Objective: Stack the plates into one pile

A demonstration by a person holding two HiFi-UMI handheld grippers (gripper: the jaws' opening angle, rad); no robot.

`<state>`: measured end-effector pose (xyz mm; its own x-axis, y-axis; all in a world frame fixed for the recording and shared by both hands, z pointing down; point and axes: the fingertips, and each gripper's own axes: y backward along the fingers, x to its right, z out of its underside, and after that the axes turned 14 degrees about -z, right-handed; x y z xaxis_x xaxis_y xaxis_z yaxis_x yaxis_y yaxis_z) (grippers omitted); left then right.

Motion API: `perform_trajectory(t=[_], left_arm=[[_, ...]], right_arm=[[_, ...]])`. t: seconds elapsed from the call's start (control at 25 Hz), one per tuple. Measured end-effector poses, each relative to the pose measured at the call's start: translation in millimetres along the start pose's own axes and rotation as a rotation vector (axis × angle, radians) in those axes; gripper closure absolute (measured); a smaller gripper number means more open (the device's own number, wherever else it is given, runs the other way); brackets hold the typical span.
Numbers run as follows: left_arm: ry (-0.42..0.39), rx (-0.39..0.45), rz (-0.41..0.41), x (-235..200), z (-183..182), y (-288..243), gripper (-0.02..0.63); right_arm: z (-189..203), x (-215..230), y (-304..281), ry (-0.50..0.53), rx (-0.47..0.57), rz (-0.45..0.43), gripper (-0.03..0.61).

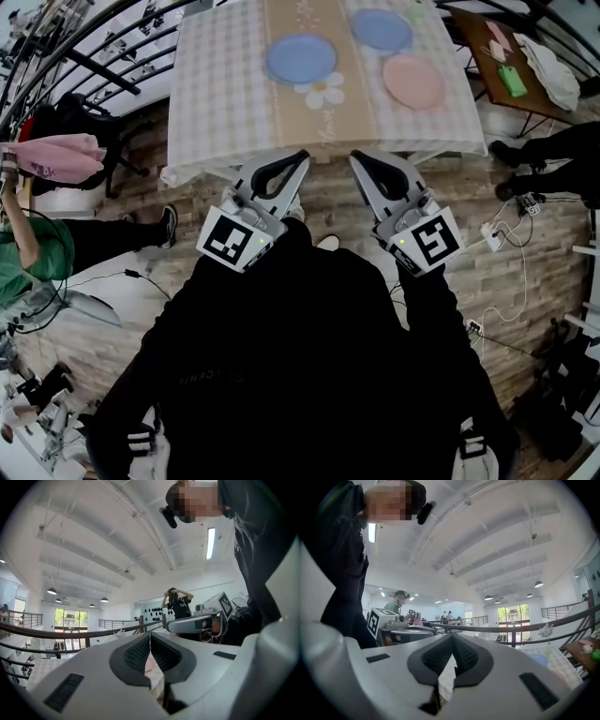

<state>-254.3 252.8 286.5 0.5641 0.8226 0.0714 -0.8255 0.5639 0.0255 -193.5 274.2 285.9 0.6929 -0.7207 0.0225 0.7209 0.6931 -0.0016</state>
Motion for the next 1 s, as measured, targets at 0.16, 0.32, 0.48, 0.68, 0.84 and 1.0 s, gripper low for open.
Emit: perform_trajectory(t=[0.16,0.32,0.48,0.68,0.84,1.0], left_arm=[[0.010,-0.009,0.002,-5,10,-12,0.592],[0.034,-0.017,-0.003,-20,22,-33,0.592],[0.046,-0.016,0.002,-41,28,-70,0.592],[0.045,-0.003,0.021,-79,27,-119,0.592],[0.062,-0.020,0.028,-105,34,-161,0.592],[0.078,-0.030,0.046,-128,38,-202,0.592]], right_arm=[[12,13,0,-0.008,-0.026,0.006,0.575],[15,35,-10,-0.018,-0.035,0.008,0.575],[12,68,-27,-0.027,-0.028,0.006,0.575],[13,119,-58,-0.033,-0.037,0.011,0.574],[15,163,-80,-0.045,-0.043,0.014,0.574],[16,206,-97,-0.061,-0.053,0.025,0.574]])
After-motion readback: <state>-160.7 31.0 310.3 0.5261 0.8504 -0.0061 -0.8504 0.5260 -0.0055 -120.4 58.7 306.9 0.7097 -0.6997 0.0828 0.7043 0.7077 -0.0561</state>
